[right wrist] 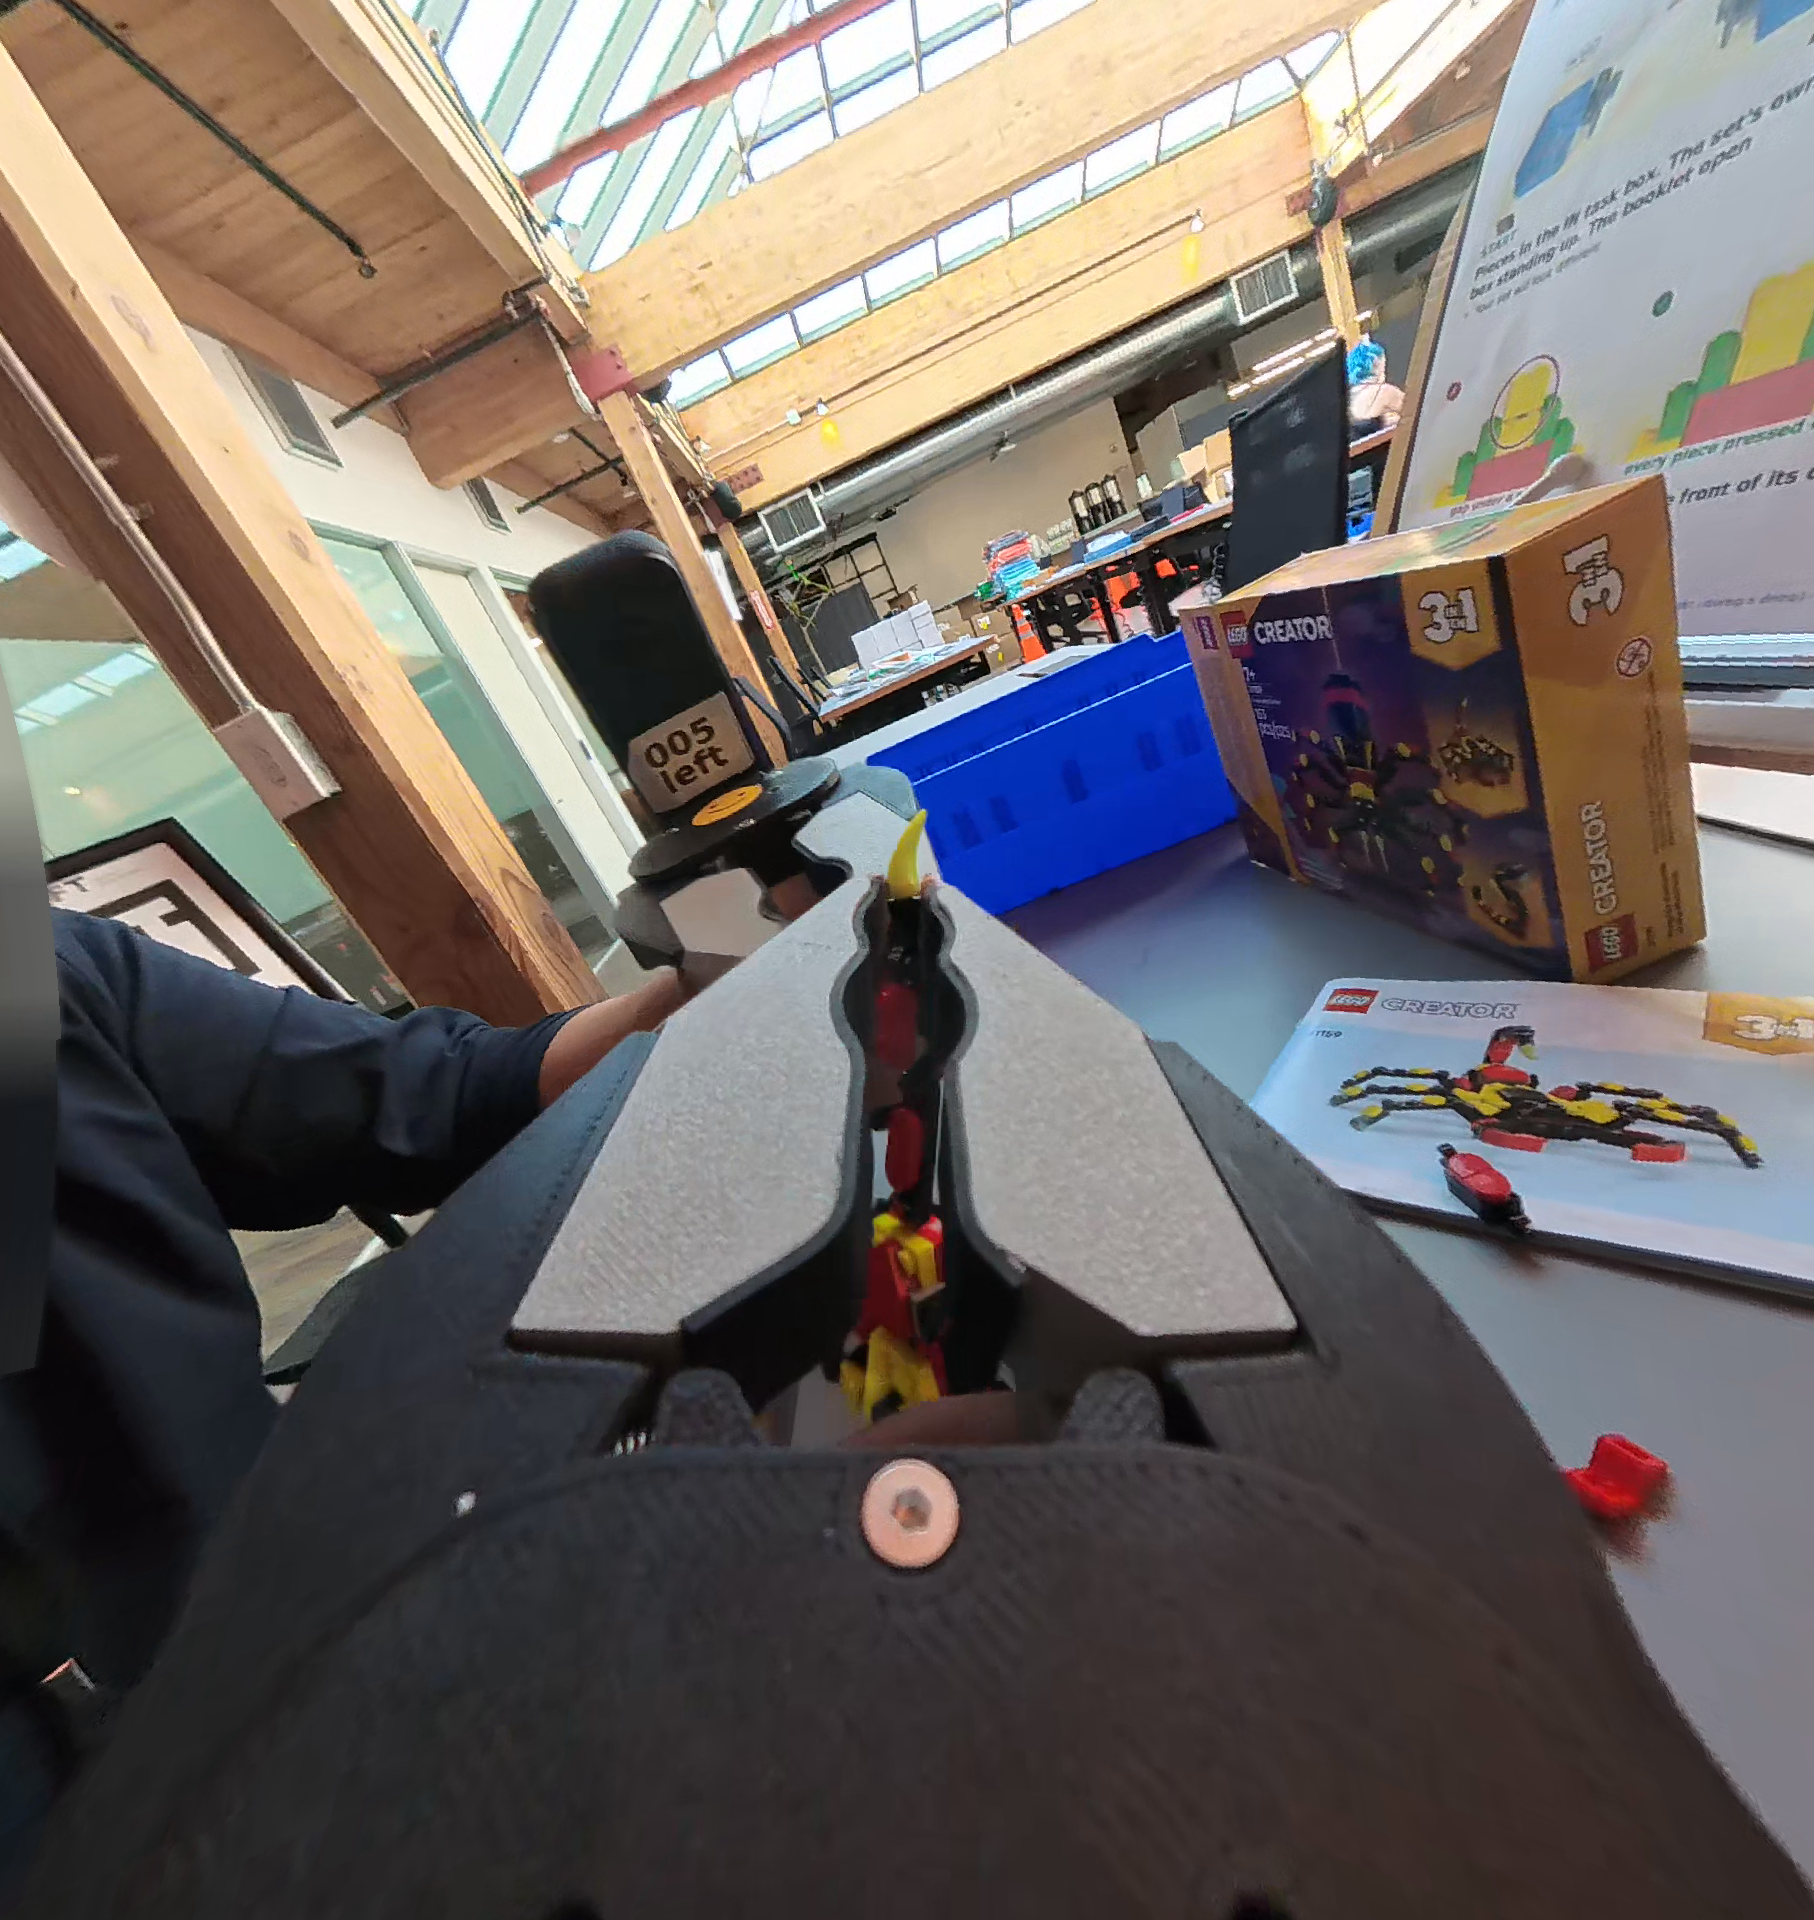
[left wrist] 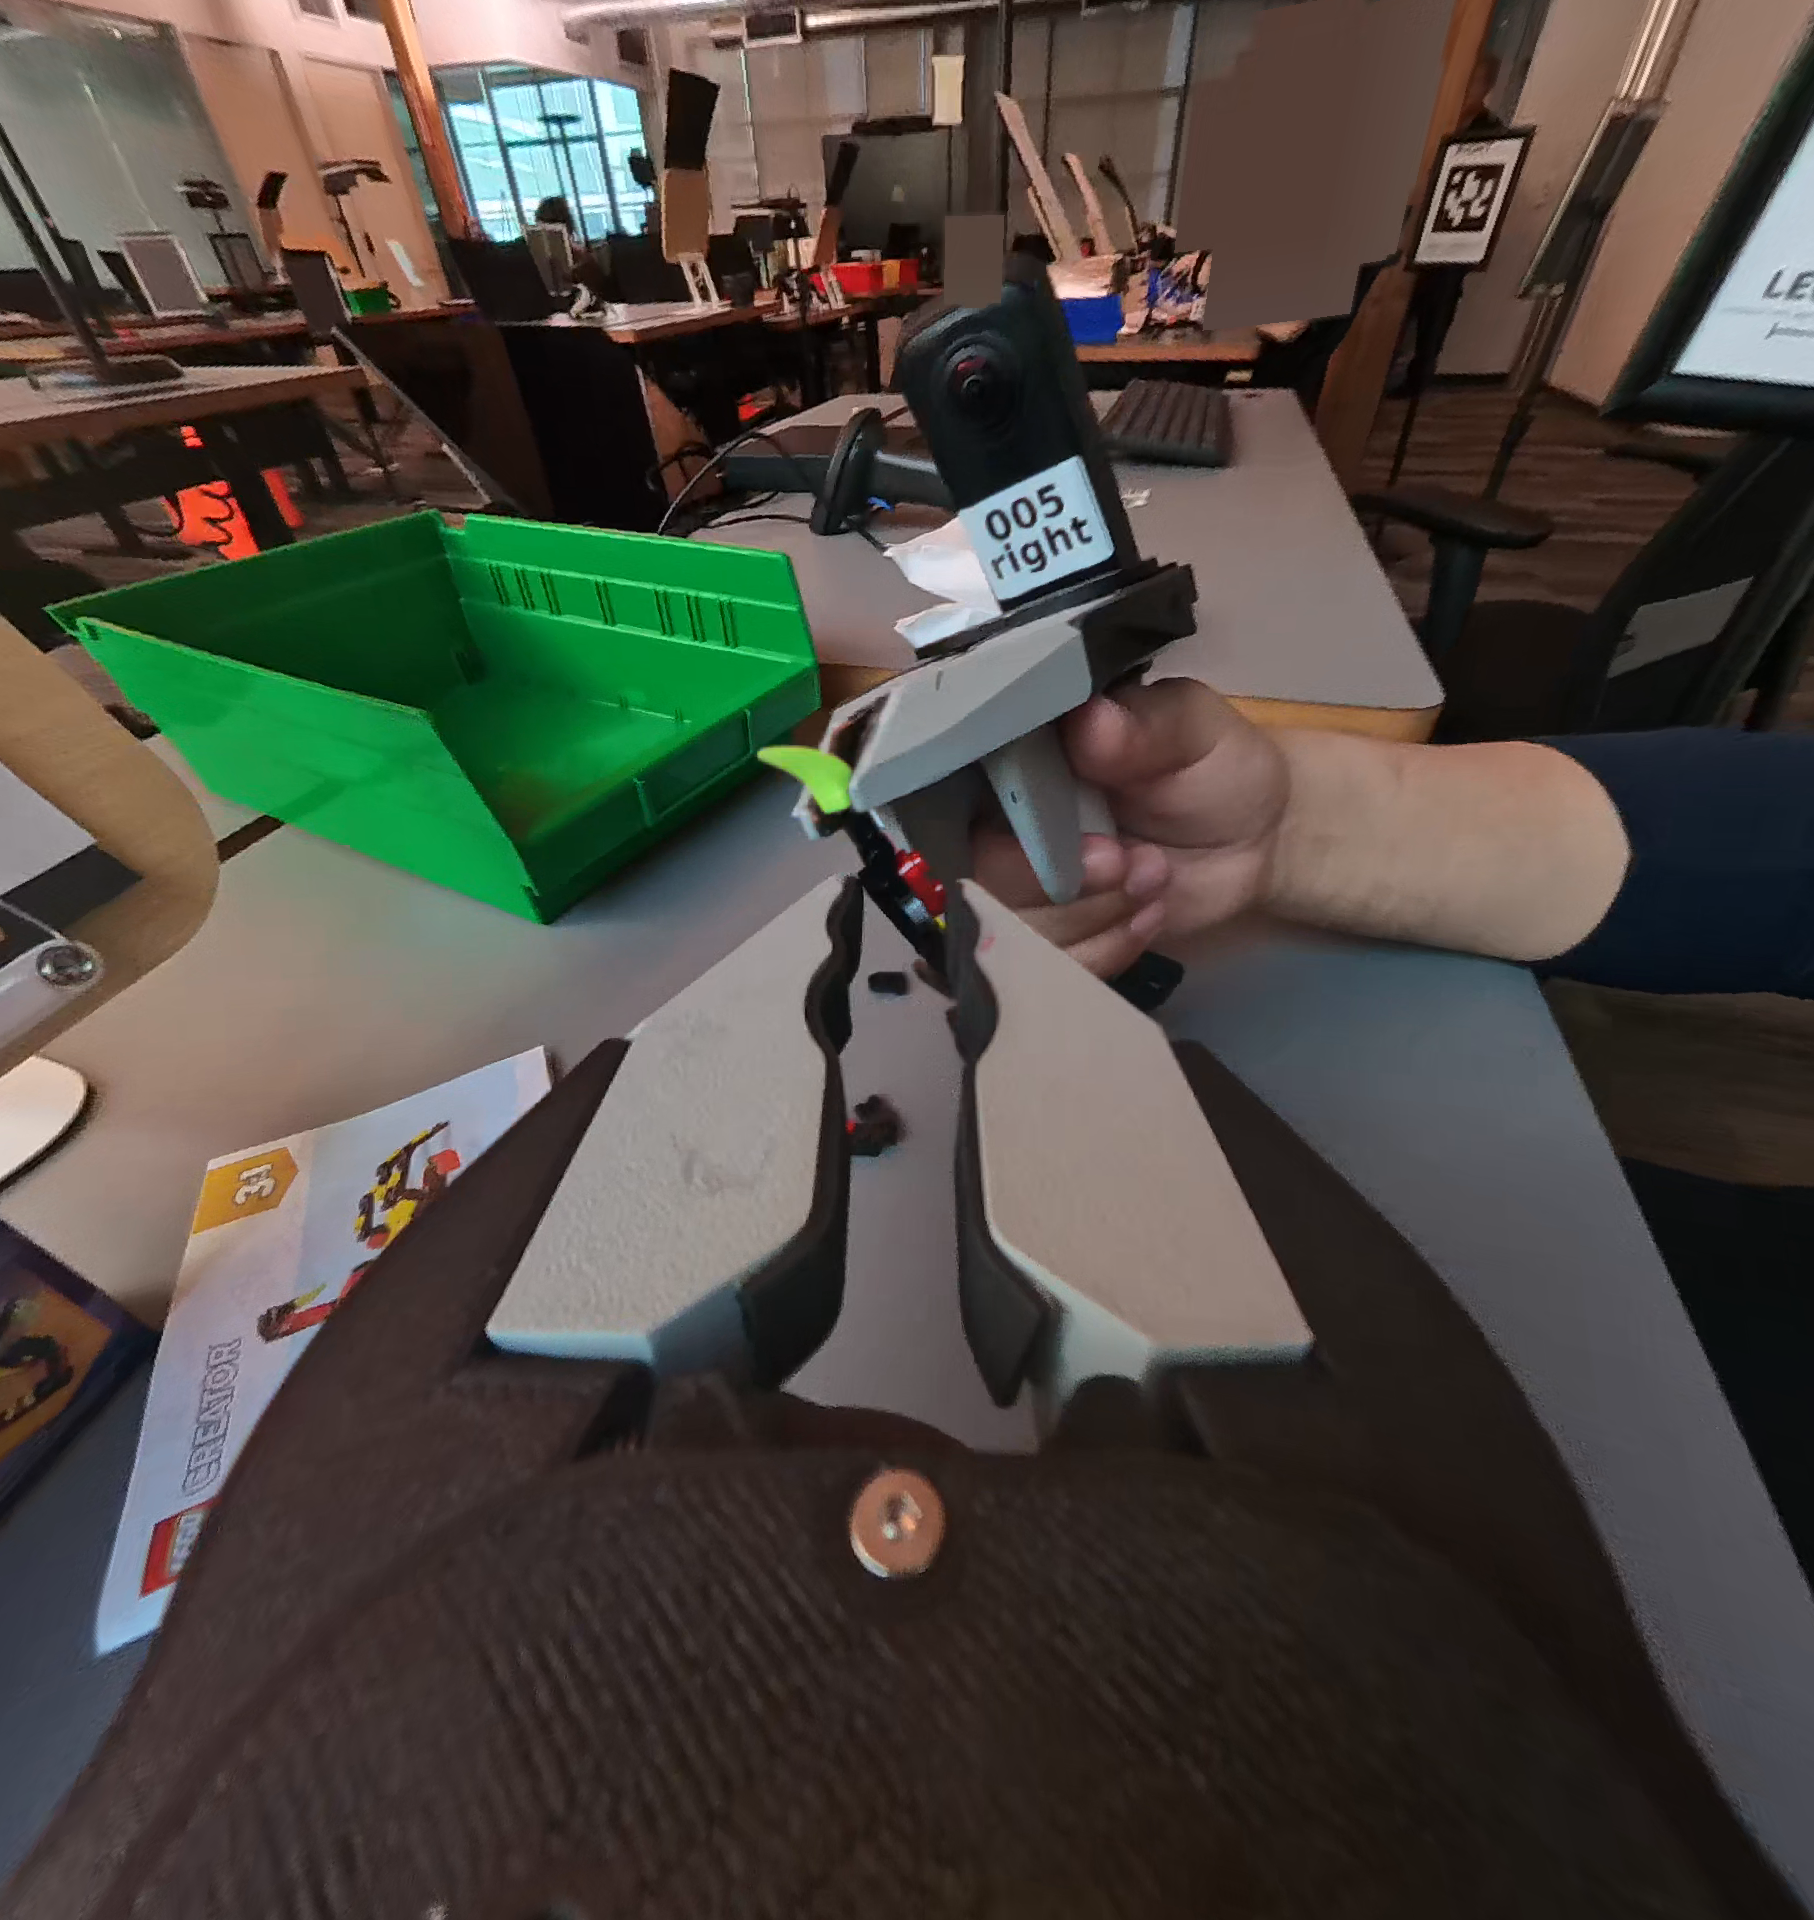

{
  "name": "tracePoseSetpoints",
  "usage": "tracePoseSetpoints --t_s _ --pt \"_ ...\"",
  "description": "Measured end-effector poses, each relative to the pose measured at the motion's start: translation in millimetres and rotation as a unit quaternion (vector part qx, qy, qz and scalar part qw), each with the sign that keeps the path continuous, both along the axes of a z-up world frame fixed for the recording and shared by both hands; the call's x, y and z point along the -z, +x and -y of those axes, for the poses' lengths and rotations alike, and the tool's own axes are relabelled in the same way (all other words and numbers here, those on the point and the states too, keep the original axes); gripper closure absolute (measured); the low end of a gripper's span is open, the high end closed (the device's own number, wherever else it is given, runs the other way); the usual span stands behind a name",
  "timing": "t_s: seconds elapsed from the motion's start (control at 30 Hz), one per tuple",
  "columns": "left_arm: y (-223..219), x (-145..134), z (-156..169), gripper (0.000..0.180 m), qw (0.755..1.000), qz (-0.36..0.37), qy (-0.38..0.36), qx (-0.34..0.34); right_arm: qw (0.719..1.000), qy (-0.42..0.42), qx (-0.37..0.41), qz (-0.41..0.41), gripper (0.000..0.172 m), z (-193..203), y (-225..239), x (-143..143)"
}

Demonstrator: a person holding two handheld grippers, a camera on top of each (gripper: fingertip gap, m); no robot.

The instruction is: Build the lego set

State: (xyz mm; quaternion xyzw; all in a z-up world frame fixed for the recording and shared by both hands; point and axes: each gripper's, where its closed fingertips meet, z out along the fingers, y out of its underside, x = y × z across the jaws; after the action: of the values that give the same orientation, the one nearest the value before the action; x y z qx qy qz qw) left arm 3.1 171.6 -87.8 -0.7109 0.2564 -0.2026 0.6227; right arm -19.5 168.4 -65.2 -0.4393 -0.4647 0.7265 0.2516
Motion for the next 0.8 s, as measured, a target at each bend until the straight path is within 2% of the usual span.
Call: tracePoseSetpoints --t_s 0.1,0.23,0.37,0.53,0.8 --pt "-3.8 5.5 -5.2 0.169 0.999 0.018 -0.023 -0.015 0.999 0.020 0.024 0.013 0.170 -3.4 -4.1 5.2" --pt "-3.9 3.1 -6.9 0.166 0.997 0.063 -0.037 -0.013 1.000 0.006 0.025 0.007 0.169 -4.7 -4.2 2.7" --pt "-0.6 2.7 -6.4 0.161 0.999 0.039 -0.027 -0.023 0.999 0.012 0.030 0.005 0.169 -5.0 -3.9 1.7" --pt "-2.5 3.4 -9.2 0.166 0.999 -0.004 -0.002 -0.052 0.999 0.028 0.035 0.002 0.169 -2.7 -3.3 0.3" --pt "12.7 -2.3 13.4 0.171 0.996 0.050 -0.038 0.069 0.997 0.066 -0.013 -0.026 0.168 16.4 13.8 -16.6"
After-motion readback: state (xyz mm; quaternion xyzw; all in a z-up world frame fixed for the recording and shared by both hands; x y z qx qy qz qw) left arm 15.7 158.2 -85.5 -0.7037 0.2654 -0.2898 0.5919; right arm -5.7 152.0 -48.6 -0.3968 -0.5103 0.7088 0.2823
